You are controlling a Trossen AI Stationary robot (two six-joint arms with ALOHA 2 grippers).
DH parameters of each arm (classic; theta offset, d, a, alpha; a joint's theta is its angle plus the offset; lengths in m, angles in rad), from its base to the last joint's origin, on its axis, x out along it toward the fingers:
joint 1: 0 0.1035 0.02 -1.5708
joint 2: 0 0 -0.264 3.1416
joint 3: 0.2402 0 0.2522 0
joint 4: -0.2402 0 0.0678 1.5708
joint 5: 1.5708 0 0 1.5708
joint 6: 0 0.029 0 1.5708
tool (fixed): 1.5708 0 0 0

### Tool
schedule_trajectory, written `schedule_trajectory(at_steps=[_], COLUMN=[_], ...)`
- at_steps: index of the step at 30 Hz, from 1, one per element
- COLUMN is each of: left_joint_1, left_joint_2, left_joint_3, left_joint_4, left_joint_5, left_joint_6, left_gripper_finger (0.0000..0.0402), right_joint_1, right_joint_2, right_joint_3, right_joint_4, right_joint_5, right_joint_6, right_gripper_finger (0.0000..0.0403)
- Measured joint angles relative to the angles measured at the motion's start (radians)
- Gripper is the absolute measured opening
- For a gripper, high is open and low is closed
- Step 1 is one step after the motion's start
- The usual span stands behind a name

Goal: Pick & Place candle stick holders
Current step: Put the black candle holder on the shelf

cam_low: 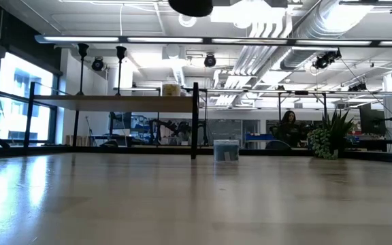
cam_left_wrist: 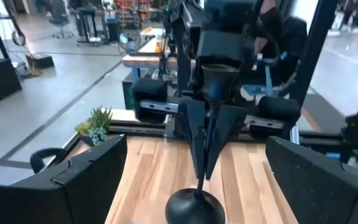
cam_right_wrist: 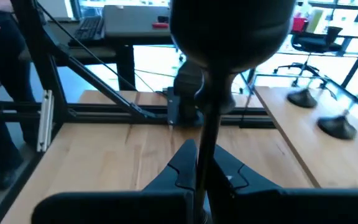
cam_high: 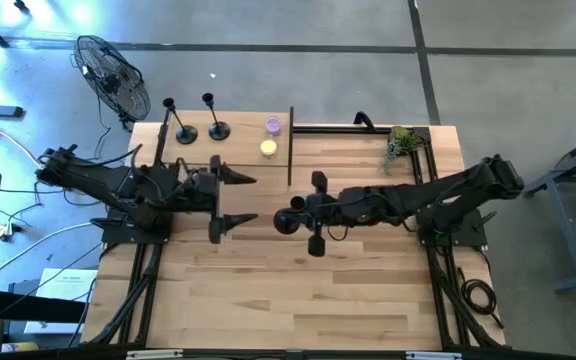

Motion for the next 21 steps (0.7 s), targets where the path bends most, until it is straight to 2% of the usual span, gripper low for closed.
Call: schedule_trajectory(at_steps=[6, 11, 21], left_joint_1=[0.0, 0.0, -0.001], left_joint_2=[0.091, 0.122, 0.126], left_joint_3=[0.065, 0.096, 0.102], left_joint_4=[0.005, 0.003, -0.001], left_joint_5=[-0.052, -0.054, 0.043], left_joint_6=[0.035, 0.035, 0.006], left_gripper_finger=[0.0379, 0.0378, 0.0378], right_joint_1=[-0.001, 0.0, 0.001], right_joint_2=[0.088, 0.151, 0.169], right_joint_3=[0.122, 0.225, 0.321], right_joint_4=[-0.049, -0.128, -0.176], right_joint_5=[-0.053, -0.055, -0.058], right_joint_6=[-0.026, -0.045, -0.063], right_gripper_finger=[0.0005, 0.0005, 0.0005])
